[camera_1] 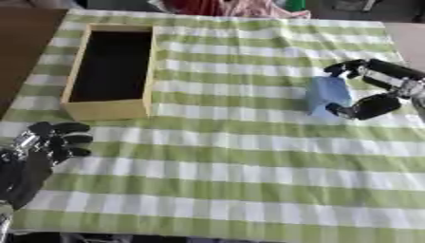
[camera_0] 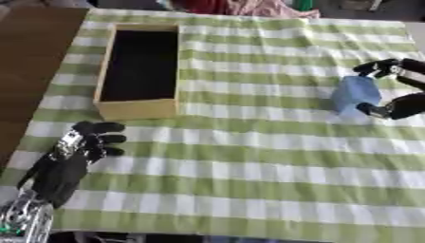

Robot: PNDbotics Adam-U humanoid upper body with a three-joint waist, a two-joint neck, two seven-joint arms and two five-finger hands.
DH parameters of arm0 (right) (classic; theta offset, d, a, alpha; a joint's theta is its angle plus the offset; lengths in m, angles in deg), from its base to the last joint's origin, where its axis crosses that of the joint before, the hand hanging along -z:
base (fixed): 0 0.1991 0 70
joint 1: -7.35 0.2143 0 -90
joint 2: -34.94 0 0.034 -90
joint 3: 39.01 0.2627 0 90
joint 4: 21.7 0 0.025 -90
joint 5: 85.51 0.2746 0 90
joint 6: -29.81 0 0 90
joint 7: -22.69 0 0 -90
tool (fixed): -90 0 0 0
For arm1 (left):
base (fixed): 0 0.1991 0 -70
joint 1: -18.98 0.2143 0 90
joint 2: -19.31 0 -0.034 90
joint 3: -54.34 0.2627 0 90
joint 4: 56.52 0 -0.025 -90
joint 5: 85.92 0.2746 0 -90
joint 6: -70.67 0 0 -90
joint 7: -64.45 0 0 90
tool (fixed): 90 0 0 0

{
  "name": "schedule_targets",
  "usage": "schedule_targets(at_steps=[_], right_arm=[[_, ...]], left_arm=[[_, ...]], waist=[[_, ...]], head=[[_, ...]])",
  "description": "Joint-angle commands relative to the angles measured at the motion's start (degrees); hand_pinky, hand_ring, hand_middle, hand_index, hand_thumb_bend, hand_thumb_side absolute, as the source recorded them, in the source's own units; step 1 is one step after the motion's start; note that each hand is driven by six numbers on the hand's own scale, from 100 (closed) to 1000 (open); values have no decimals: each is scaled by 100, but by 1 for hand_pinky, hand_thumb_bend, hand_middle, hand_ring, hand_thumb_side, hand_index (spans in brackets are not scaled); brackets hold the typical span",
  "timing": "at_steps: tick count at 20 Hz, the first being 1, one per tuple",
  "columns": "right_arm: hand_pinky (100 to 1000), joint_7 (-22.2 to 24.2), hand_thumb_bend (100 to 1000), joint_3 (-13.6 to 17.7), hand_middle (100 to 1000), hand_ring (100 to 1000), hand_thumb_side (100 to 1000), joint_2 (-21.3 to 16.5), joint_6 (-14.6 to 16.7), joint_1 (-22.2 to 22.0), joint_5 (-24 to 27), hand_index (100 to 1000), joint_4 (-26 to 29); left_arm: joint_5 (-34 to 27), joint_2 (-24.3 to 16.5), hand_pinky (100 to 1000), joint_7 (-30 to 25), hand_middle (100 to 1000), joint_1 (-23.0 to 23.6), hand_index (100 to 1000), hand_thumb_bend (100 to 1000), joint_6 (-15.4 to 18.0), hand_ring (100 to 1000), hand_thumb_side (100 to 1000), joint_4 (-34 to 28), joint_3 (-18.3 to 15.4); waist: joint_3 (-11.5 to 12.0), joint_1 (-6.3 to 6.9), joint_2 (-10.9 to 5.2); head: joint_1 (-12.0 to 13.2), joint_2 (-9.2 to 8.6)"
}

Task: Pick up objects on the table and place them in the box.

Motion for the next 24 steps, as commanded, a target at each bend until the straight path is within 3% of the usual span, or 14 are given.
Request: schedule_targets(at_steps=[1, 3, 4, 8, 14, 24], right_arm=[[855, -154, 265, 84, 683, 1000, 292, -124, 27, 64, -85, 883, 66], [820, -305, 185, 101, 589, 970, 254, -123, 49, 63, -115, 811, 93], [805, -399, 201, 112, 556, 957, 194, -123, 61, 63, -130, 777, 109], [757, -781, 162, 137, 433, 904, 118, -137, 112, 63, -175, 642, 204], [749, -1011, 147, 124, 397, 890, 100, -193, 184, 77, -99, 613, 511], [755, -866, 144, -20, 395, 884, 100, -243, 258, 474, 222, 622, 1095]], left_arm=[[17, -86, 753, -20, 797, -52, 818, 100, -2, 814, 991, -76, 15], [19, -86, 753, -21, 797, -52, 818, 100, -2, 815, 992, -76, 14], [18, -86, 753, -21, 798, -52, 818, 100, -1, 815, 988, -77, 13], [15, -88, 752, -22, 799, -47, 818, 100, -1, 817, 988, -75, 13], [9, -99, 752, -26, 800, -39, 818, 100, 7, 819, 985, -72, 16], [1, -126, 751, -49, 802, -10, 818, 100, 23, 822, 979, -59, 39]], waist=[[-11, -4, -72], [-11, -4, -73], [-10, -4, -76], [-13, -3, -88], [-32, 2, -110], [-16, -9, -176]], head=[[-7, -8], [-4, -5], [-4, -4], [-3, -2], [1, 6], [-29, 14]])
